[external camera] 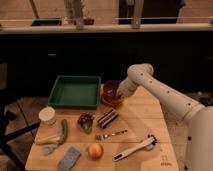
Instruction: Stack bowls into tray
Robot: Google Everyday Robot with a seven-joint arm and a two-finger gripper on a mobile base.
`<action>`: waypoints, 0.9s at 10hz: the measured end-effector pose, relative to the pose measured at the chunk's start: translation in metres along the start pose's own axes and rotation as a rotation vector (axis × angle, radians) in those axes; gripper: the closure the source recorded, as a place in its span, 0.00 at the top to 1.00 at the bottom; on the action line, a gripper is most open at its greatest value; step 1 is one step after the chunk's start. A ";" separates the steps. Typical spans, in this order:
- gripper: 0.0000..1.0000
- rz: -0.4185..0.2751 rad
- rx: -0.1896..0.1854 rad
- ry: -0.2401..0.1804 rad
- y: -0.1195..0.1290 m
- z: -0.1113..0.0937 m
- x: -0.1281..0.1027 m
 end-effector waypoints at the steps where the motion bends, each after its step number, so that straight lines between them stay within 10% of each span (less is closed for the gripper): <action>1: 0.00 0.001 -0.003 -0.002 0.001 0.002 0.000; 9: 0.00 0.015 -0.024 -0.005 0.010 0.009 0.005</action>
